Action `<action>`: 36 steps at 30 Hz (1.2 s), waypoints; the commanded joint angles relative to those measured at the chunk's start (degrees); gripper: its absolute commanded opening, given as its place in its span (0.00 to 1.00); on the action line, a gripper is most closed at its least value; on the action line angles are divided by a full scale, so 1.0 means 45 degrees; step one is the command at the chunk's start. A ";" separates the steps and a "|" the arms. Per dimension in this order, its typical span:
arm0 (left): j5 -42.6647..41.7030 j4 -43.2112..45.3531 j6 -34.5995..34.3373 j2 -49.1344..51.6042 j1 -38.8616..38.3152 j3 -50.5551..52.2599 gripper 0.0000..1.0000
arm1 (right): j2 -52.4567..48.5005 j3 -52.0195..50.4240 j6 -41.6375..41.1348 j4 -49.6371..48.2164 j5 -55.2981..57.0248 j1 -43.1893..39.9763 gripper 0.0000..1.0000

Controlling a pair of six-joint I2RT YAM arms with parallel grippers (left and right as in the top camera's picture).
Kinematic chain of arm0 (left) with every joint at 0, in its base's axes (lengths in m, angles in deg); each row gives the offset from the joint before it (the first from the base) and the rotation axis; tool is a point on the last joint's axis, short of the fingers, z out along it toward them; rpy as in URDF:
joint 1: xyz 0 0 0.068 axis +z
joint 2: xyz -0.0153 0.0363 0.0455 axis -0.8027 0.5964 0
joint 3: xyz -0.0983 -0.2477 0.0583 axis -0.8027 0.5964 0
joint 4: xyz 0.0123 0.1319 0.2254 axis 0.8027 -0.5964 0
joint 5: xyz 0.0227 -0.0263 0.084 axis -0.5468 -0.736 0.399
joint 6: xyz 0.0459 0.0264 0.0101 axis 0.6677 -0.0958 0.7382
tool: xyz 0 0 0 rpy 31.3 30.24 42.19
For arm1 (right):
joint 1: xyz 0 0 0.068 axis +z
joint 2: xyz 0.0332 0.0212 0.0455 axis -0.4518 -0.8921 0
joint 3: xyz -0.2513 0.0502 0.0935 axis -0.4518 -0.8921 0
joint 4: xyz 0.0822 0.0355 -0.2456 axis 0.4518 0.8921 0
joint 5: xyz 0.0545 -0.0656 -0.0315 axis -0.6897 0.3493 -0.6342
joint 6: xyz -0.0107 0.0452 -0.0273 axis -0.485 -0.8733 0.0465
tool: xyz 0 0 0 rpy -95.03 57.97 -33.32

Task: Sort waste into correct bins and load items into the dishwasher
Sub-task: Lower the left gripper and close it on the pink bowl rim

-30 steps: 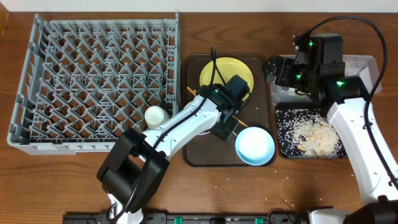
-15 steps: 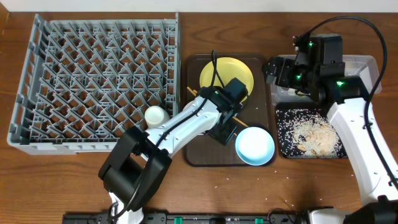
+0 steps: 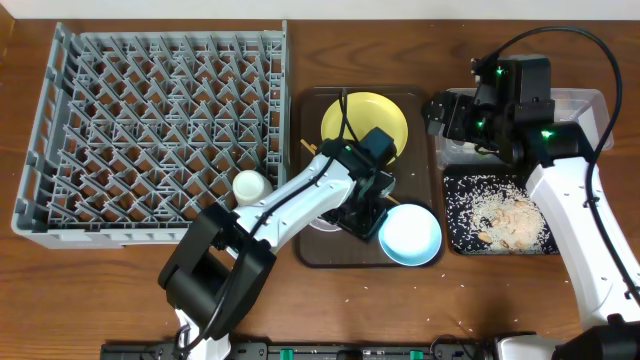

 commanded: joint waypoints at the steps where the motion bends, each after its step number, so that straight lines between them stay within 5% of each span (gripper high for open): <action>1: -0.2497 0.0107 0.0214 0.0180 0.0053 -0.0529 0.67 | 0.0024 0.0165 0.0005 0.0039 0.0194 -0.0034 0.93; 15: -0.2832 -0.0160 0.0087 -0.0180 0.0733 -0.0884 0.68 | 0.0024 0.0165 0.0010 0.0068 0.0194 -0.0039 0.94; 26: 0.3721 0.0131 -0.0160 -0.0840 0.2055 -0.0675 0.76 | 0.0024 0.0165 0.0005 0.0029 0.0194 -0.0034 0.99; 36: 0.4605 0.0913 0.0364 0.0141 0.2059 -0.0199 0.76 | 0.0024 0.0151 0.0000 0.0073 0.0199 0.0049 0.99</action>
